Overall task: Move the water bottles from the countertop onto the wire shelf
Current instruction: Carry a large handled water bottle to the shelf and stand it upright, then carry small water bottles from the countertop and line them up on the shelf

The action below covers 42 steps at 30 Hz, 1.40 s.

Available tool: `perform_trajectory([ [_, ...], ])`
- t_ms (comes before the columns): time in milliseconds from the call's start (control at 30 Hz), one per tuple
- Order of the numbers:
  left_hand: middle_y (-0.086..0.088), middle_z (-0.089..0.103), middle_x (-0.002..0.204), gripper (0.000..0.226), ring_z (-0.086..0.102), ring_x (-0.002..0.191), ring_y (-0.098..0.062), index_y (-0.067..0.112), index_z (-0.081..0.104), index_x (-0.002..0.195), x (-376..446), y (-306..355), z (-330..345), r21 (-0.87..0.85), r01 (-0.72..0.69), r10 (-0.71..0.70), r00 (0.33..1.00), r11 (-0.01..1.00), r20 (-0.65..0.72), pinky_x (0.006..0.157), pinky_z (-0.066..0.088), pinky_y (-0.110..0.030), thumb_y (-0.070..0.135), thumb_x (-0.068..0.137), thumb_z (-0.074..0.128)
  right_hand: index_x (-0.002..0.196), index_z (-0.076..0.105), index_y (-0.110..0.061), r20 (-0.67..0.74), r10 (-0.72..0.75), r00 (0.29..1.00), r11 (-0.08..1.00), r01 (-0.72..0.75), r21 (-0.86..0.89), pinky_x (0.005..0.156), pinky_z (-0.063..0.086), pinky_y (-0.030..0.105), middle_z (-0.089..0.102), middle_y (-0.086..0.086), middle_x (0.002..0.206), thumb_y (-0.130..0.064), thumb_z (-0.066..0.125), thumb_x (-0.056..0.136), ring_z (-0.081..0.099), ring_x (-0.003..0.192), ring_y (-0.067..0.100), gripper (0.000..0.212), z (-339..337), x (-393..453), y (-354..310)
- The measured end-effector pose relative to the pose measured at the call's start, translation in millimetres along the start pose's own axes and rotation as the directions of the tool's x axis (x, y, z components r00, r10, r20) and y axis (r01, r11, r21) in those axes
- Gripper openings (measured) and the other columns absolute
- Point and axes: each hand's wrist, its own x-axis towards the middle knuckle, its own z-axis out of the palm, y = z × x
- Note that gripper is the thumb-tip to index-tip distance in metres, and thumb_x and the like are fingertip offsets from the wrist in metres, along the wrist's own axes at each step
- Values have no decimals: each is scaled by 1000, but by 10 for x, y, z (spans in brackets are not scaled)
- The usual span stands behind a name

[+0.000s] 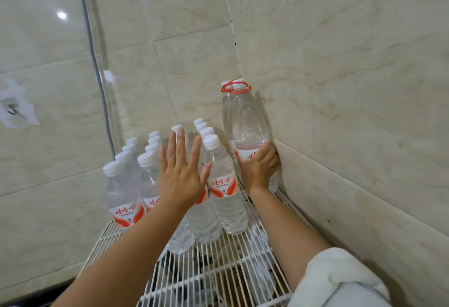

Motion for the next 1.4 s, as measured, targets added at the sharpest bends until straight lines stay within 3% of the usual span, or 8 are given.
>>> perform_trajectory([
  [200, -21, 28, 145, 64, -21, 142, -18, 13, 28, 139, 14, 0, -36, 22, 12, -13, 999, 1000, 39, 113, -6, -36, 52, 95, 3, 113, 44, 5, 85, 2, 996, 988, 12, -155, 56, 53, 28, 66, 20, 89, -62, 80, 38, 65, 68, 29, 107, -167, -85, 51],
  [467, -23, 45, 137, 63, 6, 140, -30, 14, 32, 136, -36, -20, -295, -24, 52, -46, 976, 998, 215, 113, -9, -32, 52, 95, 4, 139, 29, -4, 85, -43, 995, 996, 50, -79, 99, 39, 38, 28, 20, 140, -32, 53, 89, 37, 124, 34, 62, -692, -445, 83],
  [667, -11, 9, 147, 79, 6, 141, -24, 15, 19, 143, -592, -219, -695, -53, 155, -134, 951, 987, 280, 115, -5, -35, 62, 87, -9, 114, 56, 1, 18, -161, 987, 987, 160, 25, 87, 49, 41, 50, 24, 126, -17, 66, 79, 54, 109, 37, 40, -1001, -1029, -229],
  [767, -5, -6, 151, 95, -7, 141, -21, 22, 7, 143, -1047, -454, -1039, 6, 319, -287, 846, 948, 449, 115, -2, -41, 73, 68, -25, 100, 63, 1, 26, -338, 941, 938, 334, 96, 80, 51, 47, 61, 23, 112, -23, 65, 74, 62, 97, 39, 36, -981, -1458, -488],
  [867, -16, 19, 153, 83, 14, 143, -33, 19, 32, 142, -1509, -775, -1385, 145, 455, -456, 712, 879, 534, 113, 14, -51, 62, 77, 5, 95, 69, -9, 165, -558, 813, 830, 548, 109, 84, 48, 57, 65, 16, 114, -41, 48, 75, 61, 105, 40, 44, -904, -1934, -788],
  [1000, -22, 40, 142, 51, 33, 134, -41, 13, 53, 129, -2317, -1358, -1996, 400, 529, -663, 575, 748, 480, 103, 30, -60, 38, 85, 49, 97, 71, -10, 399, -691, 602, 711, 665, 229, 85, 38, 69, 66, 15, 114, -42, 63, 67, 58, 108, 45, 44, -664, -2784, -1353],
  [1200, -8, 8, 157, 56, 0, 145, -27, 23, 21, 146, -3442, -2201, -3014, 650, 552, -851, 284, 522, 442, 115, 8, -47, 43, 95, 34, 139, 37, -17, 660, -713, 236, 593, 705, 388, 114, 5, 53, 25, 4, 152, -44, 44, 91, 14, 143, 27, 55, -237, -4226, -2273],
  [1400, -16, 28, 150, 52, 16, 142, -35, 15, 38, 140, -4423, -3030, -3936, 701, 584, -910, 204, 408, 360, 111, 17, -53, 35, 92, 48, 138, 37, -17, 770, -635, 62, 567, 715, 410, 113, 6, 54, 26, 3, 151, -41, 40, 94, 13, 142, 27, 50, 150, -5612, -2988],
])
